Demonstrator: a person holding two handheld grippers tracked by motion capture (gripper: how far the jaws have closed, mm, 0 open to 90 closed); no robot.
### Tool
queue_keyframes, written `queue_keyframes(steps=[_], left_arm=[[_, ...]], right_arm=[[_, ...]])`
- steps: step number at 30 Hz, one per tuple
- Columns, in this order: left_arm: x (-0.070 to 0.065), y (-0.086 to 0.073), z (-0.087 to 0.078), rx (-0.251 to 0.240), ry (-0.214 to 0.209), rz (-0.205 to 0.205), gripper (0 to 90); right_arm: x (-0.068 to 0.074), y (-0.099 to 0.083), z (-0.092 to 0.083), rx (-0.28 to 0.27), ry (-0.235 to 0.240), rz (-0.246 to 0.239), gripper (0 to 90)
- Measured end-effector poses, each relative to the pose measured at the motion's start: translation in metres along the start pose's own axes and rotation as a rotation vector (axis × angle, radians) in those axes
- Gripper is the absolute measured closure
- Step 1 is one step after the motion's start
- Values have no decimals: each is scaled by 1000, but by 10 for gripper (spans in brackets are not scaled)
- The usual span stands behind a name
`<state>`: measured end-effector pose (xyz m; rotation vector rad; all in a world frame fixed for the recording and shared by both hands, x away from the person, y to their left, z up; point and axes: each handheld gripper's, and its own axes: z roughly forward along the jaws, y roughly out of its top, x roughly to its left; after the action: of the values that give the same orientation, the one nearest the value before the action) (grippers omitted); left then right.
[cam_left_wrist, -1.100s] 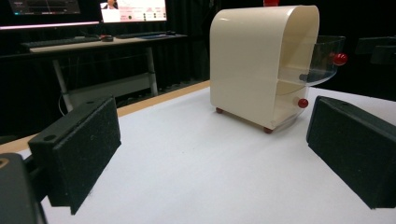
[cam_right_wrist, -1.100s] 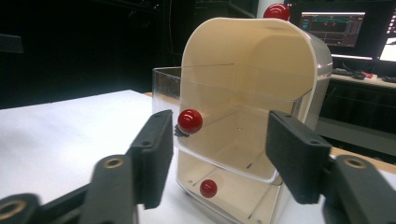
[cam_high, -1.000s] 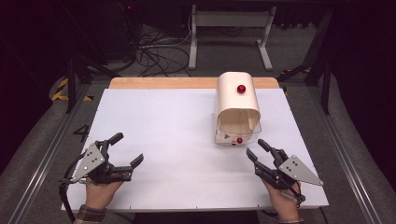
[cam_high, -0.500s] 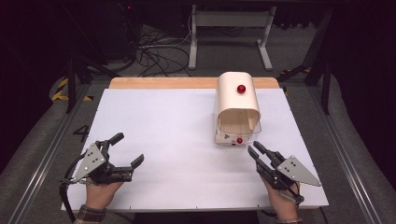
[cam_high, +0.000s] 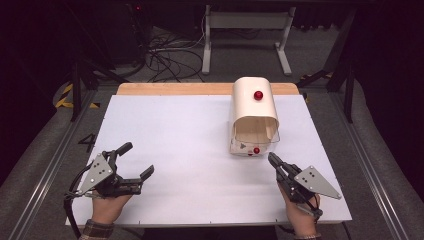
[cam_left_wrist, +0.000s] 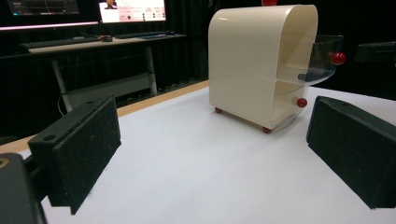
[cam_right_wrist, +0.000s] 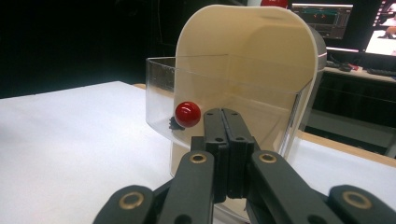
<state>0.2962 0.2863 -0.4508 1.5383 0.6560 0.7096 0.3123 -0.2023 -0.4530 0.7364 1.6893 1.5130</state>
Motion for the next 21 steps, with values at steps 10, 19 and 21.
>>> queue_keyframes(steps=[10, 19, 21], left_arm=[[0, 0, 1, 0, 3, 0, 38], [0, -1, 0, 0, 4, 0, 38], [1, -1, 0, 1, 4, -1, 38]], right_arm=[[2, 2, 3, 8, -13, 1, 900], [6, 3, 6, 20, -16, -1, 900], [8, 3, 8, 25, -14, -3, 900]])
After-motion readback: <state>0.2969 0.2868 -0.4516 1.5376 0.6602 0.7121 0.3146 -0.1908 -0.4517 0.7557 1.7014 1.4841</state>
